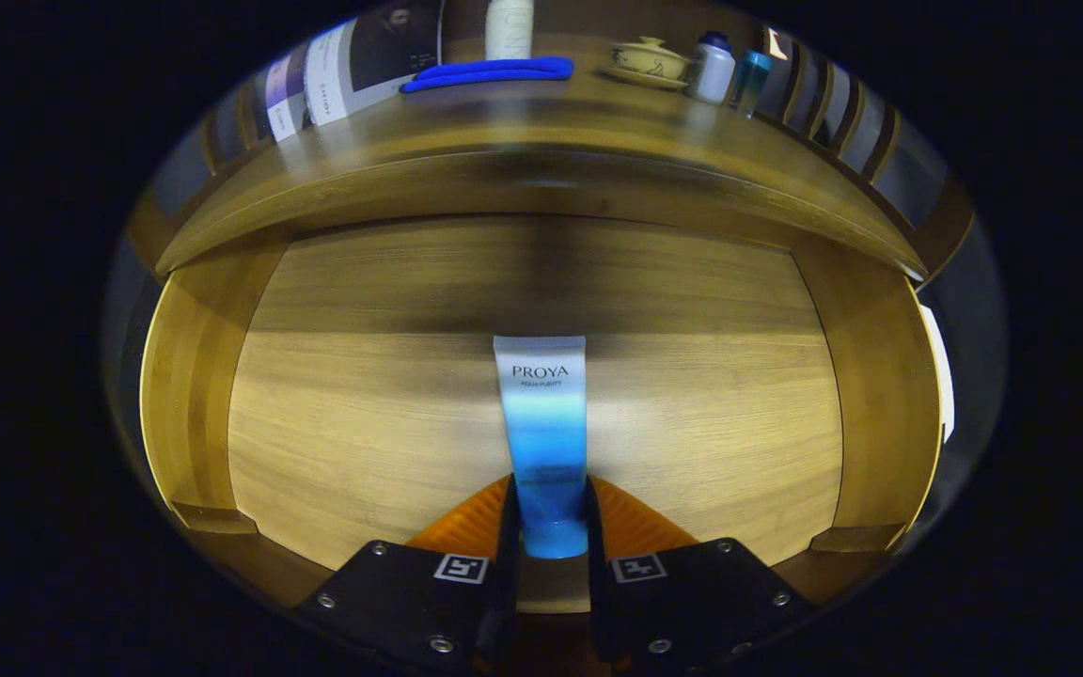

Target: Pull open the drawer, take out the items inside it, and place them on the countertop above the cabinet.

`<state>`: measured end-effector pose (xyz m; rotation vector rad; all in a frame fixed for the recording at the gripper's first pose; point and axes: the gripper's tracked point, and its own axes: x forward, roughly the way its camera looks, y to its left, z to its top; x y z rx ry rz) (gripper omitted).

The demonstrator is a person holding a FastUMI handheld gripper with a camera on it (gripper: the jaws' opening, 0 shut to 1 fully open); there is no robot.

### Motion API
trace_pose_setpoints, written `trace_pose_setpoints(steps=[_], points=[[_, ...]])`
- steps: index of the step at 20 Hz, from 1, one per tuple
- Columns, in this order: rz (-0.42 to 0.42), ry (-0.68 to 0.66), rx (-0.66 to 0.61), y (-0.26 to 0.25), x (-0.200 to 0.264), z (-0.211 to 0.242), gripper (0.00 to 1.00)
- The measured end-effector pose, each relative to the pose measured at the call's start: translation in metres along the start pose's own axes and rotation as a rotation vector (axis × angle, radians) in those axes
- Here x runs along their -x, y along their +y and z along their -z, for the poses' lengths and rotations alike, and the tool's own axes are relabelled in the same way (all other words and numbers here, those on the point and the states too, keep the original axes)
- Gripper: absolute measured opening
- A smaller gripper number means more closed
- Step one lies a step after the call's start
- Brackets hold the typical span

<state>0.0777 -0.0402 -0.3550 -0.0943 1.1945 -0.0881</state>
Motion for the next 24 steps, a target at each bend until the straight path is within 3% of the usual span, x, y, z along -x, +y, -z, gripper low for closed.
trace_pose_setpoints(steps=[9,24], points=[[0.039,-0.113,0.102,0.012,0.057,-0.006,0.33],[0.106,-0.352,-0.083,-0.036,0.143,-0.085,0.33]])
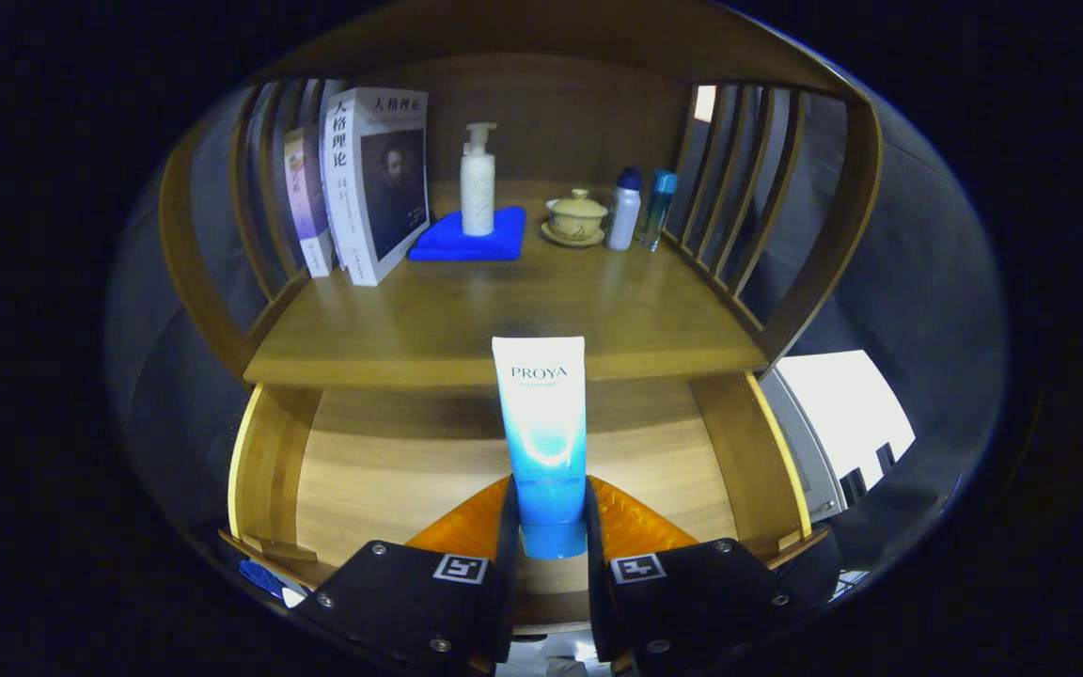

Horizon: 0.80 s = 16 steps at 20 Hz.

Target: Pull open the drawer, take out the items inside it, and place them on the countertop above the cabinet.

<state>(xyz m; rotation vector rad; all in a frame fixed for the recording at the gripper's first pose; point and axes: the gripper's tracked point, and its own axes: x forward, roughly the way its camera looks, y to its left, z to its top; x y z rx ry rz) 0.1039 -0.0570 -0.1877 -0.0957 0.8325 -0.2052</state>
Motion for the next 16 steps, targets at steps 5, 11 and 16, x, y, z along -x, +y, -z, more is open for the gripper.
trace_pose_setpoints(steps=[5,11,16], points=[[-0.024,-0.058,0.005,0.012,-0.019,-0.043,0.33],[-0.048,-0.075,0.073,0.033,-0.065,-0.081,0.33],[-0.051,-0.034,0.106,0.035,-0.103,-0.082,0.34]])
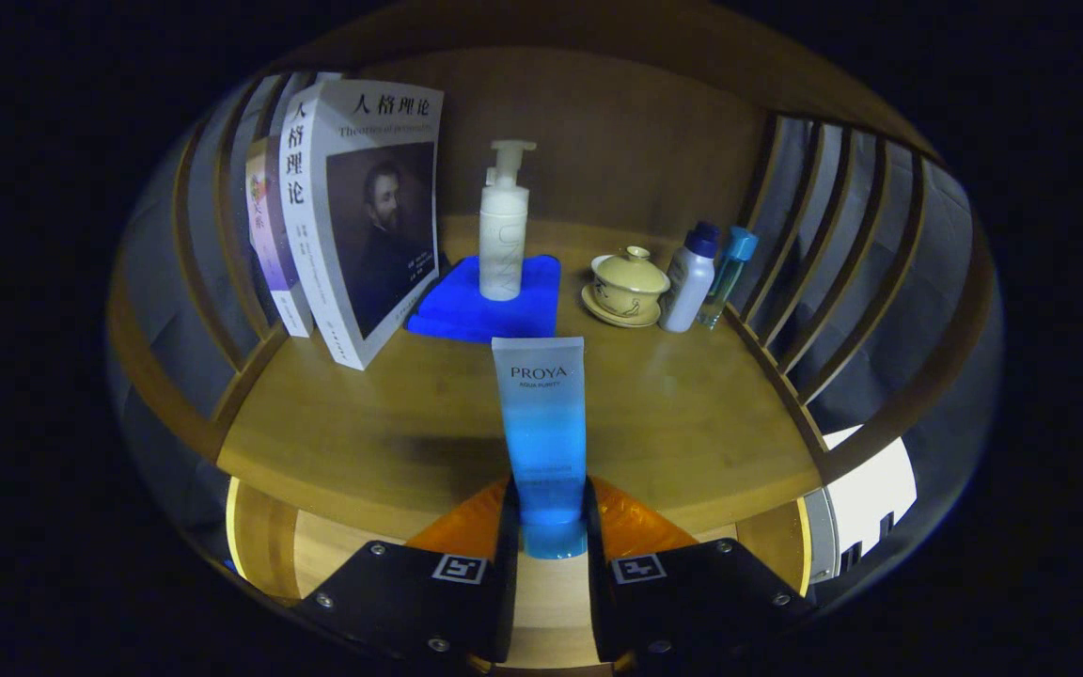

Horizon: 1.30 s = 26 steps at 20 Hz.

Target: Pull open the drawer, take out the items inside it, and place them on the countertop above the cabinet.

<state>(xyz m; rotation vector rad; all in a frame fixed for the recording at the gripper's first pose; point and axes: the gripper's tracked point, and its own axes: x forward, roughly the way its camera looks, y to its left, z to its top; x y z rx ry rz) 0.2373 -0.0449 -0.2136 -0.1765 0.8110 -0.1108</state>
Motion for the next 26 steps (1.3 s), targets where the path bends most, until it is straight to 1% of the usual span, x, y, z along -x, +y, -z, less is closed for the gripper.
trace_pose_setpoints(steps=[4,7,15,16,19,23,26], points=[[0.006,0.012,0.012,-0.001,-0.021,-0.001,0.34],[0.014,-0.002,0.016,-0.006,-0.029,-0.006,0.38],[-0.022,-0.046,-0.023,-0.008,-0.038,-0.011,0.47],[-0.029,-0.059,-0.023,-0.008,-0.032,-0.010,0.50],[-0.089,-0.142,-0.063,0.004,-0.010,-0.013,0.95],[-0.141,-0.305,-0.158,0.009,0.046,-0.020,0.95],[-0.175,-0.413,-0.148,0.014,0.098,-0.017,0.94]])
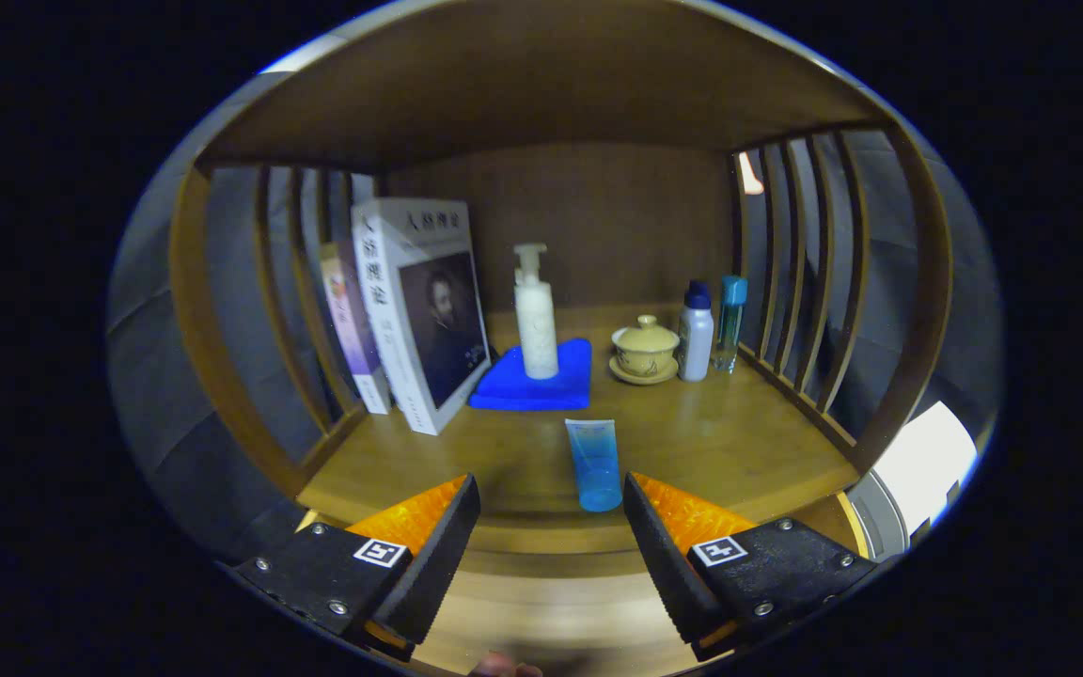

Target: Pull open the drawer, take out the items inside it, and place them on the countertop above the cabinet.

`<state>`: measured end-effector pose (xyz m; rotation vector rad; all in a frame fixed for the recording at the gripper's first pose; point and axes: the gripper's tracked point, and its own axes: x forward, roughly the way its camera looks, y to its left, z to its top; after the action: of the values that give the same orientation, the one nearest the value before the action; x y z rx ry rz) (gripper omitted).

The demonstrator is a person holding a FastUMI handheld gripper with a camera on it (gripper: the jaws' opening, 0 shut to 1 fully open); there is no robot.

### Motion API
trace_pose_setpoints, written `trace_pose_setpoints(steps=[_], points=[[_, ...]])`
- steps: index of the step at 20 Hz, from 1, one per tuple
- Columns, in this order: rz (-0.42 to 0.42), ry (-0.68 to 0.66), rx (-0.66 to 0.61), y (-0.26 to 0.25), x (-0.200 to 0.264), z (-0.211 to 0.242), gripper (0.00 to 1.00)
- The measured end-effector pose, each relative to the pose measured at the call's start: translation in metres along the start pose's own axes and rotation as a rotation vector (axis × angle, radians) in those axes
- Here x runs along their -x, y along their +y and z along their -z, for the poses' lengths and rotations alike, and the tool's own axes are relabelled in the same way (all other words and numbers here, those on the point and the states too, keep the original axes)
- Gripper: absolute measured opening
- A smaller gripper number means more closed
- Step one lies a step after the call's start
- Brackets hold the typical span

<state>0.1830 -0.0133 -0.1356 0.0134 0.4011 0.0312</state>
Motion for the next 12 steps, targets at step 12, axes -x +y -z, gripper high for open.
trace_pose_setpoints(steps=[12], points=[[-0.071,-0.270,0.176,0.043,0.162,0.043,0.94]])
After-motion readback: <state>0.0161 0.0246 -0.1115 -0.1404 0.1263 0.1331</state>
